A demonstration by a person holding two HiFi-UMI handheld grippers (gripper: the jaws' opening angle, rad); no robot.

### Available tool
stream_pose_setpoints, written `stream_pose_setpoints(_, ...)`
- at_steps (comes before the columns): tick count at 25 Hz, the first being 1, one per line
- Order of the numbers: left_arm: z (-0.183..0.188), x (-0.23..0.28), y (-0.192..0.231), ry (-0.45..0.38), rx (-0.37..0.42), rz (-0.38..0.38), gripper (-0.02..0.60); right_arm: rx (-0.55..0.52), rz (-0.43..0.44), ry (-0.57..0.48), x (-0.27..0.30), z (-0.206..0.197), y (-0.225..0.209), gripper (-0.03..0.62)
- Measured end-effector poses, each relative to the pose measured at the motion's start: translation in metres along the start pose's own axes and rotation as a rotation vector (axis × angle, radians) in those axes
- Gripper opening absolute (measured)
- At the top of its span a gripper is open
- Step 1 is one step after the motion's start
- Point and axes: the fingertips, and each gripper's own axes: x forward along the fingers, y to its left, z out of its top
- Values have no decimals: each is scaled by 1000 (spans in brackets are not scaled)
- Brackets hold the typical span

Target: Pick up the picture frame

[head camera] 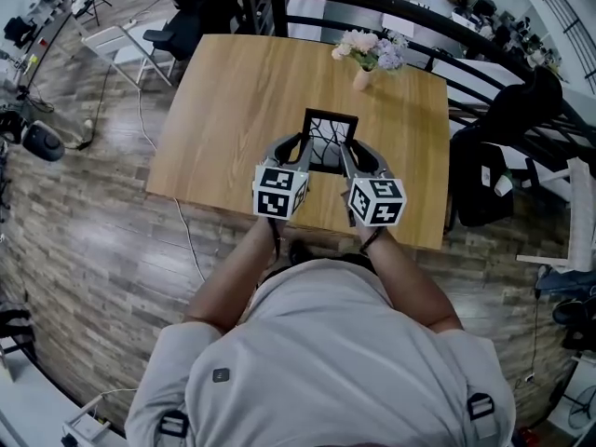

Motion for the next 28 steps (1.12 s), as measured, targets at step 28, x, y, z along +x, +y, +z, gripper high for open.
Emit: stream_pose_setpoints(28,-42,-24,-227,12,-40,138,78,-10,157,14,-193,-47,-105,91)
